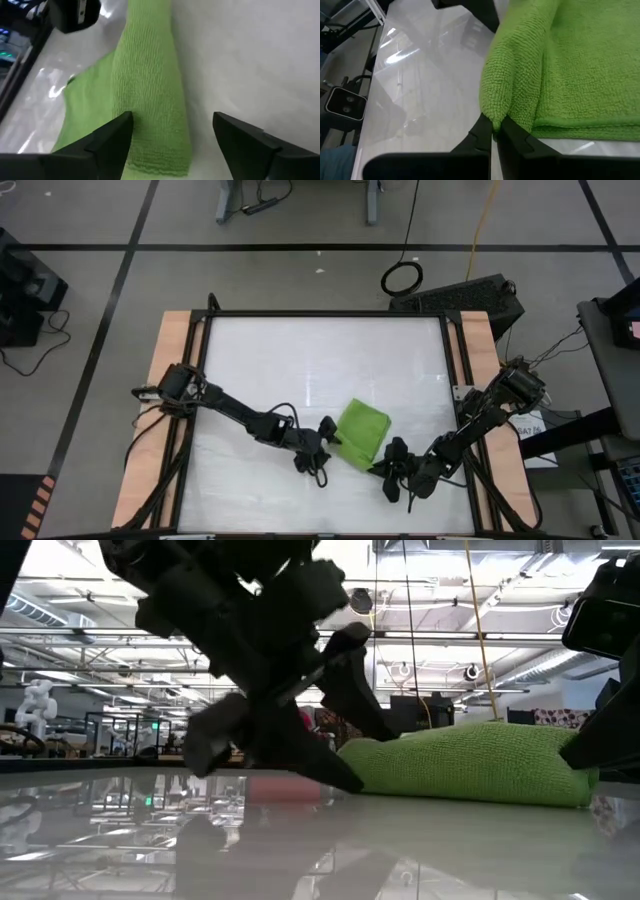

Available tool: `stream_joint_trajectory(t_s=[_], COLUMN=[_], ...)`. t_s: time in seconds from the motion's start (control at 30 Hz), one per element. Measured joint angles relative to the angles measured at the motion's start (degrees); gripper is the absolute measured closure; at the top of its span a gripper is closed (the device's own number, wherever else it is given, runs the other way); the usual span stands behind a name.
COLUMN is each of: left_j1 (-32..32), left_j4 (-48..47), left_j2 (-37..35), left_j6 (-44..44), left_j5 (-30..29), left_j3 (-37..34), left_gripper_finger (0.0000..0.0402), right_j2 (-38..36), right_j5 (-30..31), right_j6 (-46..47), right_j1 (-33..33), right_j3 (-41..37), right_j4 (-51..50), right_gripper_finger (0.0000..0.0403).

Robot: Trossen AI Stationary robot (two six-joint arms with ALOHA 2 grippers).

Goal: Roll towel
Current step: Roll the green towel on the table

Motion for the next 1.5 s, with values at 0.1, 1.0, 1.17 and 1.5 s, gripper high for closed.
stream_joint_trajectory(t_s=[0.1, 1.0, 1.17, 1.5], left_j1=[-0.5, 2.8, 4.0, 4.6], left_j4=[3.1, 1.9, 0.6, -2.8], left_j2=[0.2, 0.3, 0.3, 0.3], left_j6=[2.2, 8.9, 7.1, 4.2], left_j5=[-1.9, 2.8, 3.1, 9.3], left_j3=[0.0, 0.0, 0.0, 0.1], left_gripper_finger=[0.0117, 0.0116, 0.0116, 0.0217], right_j2=[0.0, 0.0, 0.0, 0.0], right_j5=[-0.2, -0.2, -0.2, -0.2], right_j6=[0.0, -0.4, -0.5, -0.5], right_j1=[0.0, 0.0, 0.0, 0.0], right_j3=[0.0, 0.0, 0.0, 0.0], right_j4=[0.0, -0.1, -0.1, -0.1], right_gripper_finger=[0.0399, 0.0399, 0.0399, 0.0399])
